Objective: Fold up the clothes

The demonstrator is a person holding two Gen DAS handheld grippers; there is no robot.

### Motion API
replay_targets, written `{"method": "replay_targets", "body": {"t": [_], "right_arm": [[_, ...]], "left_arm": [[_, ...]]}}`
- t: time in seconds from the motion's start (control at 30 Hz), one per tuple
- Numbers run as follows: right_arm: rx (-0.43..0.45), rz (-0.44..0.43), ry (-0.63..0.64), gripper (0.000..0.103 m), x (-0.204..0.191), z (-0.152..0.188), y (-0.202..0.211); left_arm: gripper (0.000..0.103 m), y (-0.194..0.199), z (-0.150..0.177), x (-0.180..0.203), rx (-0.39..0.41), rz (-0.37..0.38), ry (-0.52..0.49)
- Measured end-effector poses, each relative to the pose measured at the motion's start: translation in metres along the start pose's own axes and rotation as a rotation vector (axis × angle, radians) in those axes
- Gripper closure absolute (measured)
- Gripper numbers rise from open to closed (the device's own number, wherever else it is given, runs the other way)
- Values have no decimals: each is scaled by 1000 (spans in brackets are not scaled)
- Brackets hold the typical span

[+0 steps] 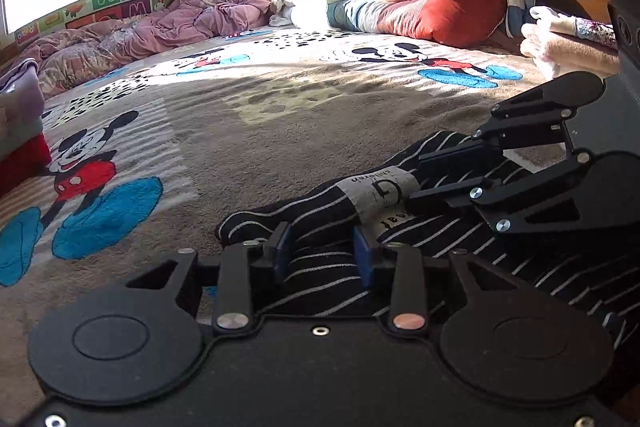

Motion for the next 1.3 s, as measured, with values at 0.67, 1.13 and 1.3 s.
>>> {"method": "replay_targets", "body": {"t": [0.67, 1.13, 1.3], "right_arm": [[-23, -1, 4, 90, 2, -18, -17], [-30, 7, 45, 84, -21, -8, 30], [-45, -12, -25, 60, -24, 16, 41]], "left_arm": [[72, 1, -14, 6, -3, -39, 11], [73, 45, -4, 25, -1, -32, 11], [74, 45, 10, 34, -39, -50, 14]]}}
Point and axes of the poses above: each gripper's, at about its wrist camera, not at the fingertips, and y roughly against the way its jaws point, x to its right, z to its underside, the point moved 3 cm from there along -y, roughly the way its jaws point
